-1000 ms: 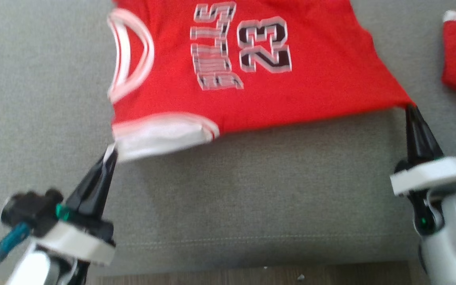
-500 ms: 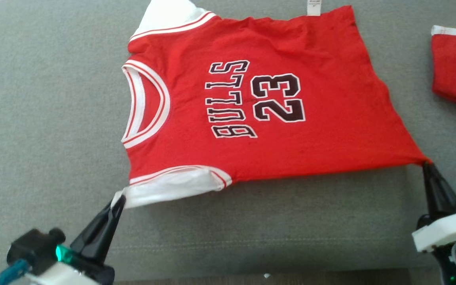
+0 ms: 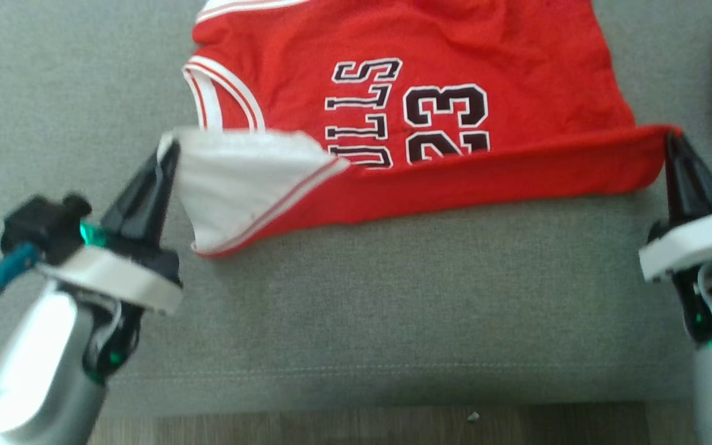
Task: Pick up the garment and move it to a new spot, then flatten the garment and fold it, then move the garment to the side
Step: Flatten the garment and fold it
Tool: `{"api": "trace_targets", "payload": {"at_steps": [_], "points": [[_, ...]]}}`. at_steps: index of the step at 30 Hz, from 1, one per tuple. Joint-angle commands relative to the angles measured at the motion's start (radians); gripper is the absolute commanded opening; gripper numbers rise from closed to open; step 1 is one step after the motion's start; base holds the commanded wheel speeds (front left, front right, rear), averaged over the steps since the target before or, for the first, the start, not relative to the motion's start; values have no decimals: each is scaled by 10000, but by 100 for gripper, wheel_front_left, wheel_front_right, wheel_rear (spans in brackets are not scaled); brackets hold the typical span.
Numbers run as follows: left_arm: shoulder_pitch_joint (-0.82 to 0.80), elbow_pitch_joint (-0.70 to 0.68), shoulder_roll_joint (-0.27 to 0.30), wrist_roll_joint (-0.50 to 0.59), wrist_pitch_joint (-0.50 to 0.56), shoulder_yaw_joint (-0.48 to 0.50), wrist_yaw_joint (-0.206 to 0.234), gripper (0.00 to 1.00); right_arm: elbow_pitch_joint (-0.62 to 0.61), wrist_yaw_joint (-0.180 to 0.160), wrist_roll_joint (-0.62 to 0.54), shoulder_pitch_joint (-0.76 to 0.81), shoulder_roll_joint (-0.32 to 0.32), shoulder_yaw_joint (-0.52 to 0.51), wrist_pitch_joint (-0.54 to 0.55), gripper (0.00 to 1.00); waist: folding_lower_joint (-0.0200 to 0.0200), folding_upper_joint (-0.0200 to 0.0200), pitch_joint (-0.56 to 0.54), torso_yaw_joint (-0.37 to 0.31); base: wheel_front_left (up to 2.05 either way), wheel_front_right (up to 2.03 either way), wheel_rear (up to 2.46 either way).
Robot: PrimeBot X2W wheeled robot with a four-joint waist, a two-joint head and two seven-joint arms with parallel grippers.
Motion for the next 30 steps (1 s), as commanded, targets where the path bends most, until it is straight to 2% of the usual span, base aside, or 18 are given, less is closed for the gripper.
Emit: {"api": "trace_targets", "payload": {"at_steps": [1, 7, 8, 9, 10, 11, 17, 22, 25, 30], "points": [[-594, -82, 242, 155, -132, 377, -47, 0, -135, 62, -103, -351, -36, 156, -172, 0, 1, -1, 262, -25, 0, 0, 0], [-1728, 487, 57, 670, -204, 458, -57, 0, 836, 62, -241, -1417, -12, 391, -474, 0, 1, -1, 804, -52, 0, 0, 0], [-1821, 527, 6, 701, -205, 496, -58, 0, 987, 62, -252, -1565, -6, 404, -543, 18, 1, -1, 878, -55, 0, 0, 0], [-1873, 592, -68, 677, -206, 558, -58, 0, 1124, 62, -273, -1697, 4, 393, -643, 100, 1, -1, 934, -62, 0, 0, 0], [-1898, 631, -128, 655, -207, 606, -58, 45, 1233, 62, -287, -1807, 38, 353, -778, 100, 1, -1, 977, -74, 0, 0, 0], [-1912, 651, -170, 728, -207, 708, -59, 100, 1337, 62, -316, -1886, 73, 337, -896, 100, 1, -1, 1004, -80, 0, 0, 0], [-1106, 422, -816, 1109, -208, 1704, -25, 100, 1555, 62, -228, -1702, 424, 270, -1837, 100, 1, -1, 811, -167, 0, 0, 0], [161, -97, -1627, 1689, -209, 2386, 471, 100, 1504, 62, -125, -1073, 872, 195, -2560, 100, 1, -1, 396, -161, 0, 0, 0], [880, -224, -2144, 1804, -209, 2682, 665, 100, 1431, 62, -157, -752, 1167, 86, -2868, 100, 1, -1, 192, -136, 0, 0, 0], [1742, 238, -2763, 1859, -209, 2777, 690, 100, 1430, 62, -245, -403, 1509, 56, -3132, 100, 1, -1, -53, -118, 0, 0, 0]]}}
